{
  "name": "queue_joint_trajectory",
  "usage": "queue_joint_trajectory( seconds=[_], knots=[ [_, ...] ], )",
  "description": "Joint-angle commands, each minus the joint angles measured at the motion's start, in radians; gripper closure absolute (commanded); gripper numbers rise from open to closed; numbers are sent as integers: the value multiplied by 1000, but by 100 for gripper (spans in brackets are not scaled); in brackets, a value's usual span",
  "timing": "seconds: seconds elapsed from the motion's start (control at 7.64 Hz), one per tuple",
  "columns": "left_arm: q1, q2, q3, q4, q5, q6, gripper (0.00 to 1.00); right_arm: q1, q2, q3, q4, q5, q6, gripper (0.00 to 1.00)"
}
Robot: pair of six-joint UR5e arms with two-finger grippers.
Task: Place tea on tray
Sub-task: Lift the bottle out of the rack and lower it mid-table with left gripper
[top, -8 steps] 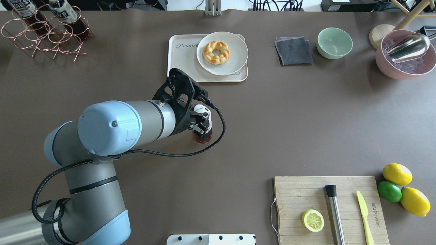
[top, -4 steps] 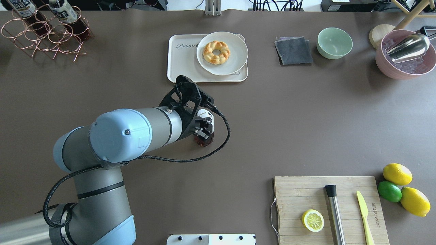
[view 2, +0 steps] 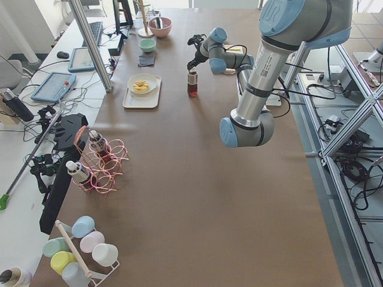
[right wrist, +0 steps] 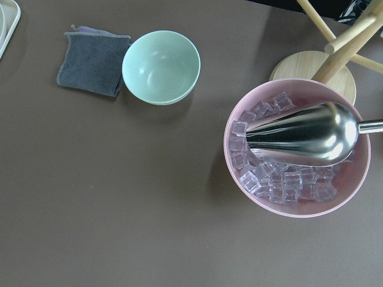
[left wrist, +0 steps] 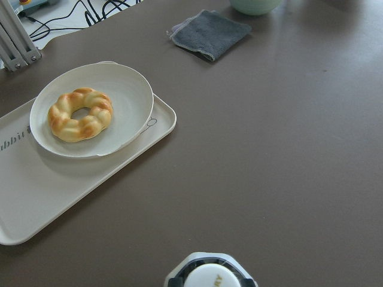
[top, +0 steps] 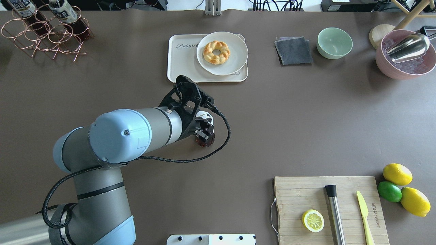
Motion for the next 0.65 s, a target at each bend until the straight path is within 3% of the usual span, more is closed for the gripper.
queue_joint_trajectory(
  seconds=[0.0,0.26,0.52],
  knots=[
    [-9,2,-24,-3,-6,-1,3,-2,4,0,0,1,1,0],
    [-91,34,-64,3,-93,-8,3,-16,10,6,2,1,5,0],
    [-272,168,-69,12,-362,-66,3,-60,18,17,9,-3,7,0]
  ],
)
